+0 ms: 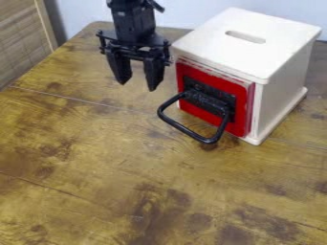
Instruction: Close the drawer
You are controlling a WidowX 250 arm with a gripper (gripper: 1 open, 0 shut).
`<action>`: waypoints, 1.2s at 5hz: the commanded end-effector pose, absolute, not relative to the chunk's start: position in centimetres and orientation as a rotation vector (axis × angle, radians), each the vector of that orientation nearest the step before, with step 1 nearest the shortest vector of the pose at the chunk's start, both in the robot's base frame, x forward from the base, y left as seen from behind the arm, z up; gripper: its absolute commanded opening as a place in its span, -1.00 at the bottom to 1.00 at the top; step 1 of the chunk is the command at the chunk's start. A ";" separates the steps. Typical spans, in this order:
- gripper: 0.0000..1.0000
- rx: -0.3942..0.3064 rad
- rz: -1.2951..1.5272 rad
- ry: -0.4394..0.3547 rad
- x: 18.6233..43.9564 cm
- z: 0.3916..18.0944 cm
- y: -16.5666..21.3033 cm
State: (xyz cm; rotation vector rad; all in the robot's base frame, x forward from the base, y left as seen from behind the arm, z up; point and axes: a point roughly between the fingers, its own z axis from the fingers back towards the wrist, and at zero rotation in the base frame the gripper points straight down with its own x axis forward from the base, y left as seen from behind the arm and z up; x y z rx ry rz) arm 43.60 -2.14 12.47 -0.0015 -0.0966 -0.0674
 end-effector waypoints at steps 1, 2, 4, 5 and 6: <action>1.00 0.003 -0.047 -0.181 44.3 15.5 -0.9; 1.00 0.003 -0.046 -0.180 44.3 15.3 -0.7; 1.00 0.002 -0.042 -0.180 44.6 14.3 -0.7; 1.00 0.000 -0.044 -0.164 44.4 14.6 -1.0; 1.00 0.000 -0.045 -0.173 44.5 15.0 -1.0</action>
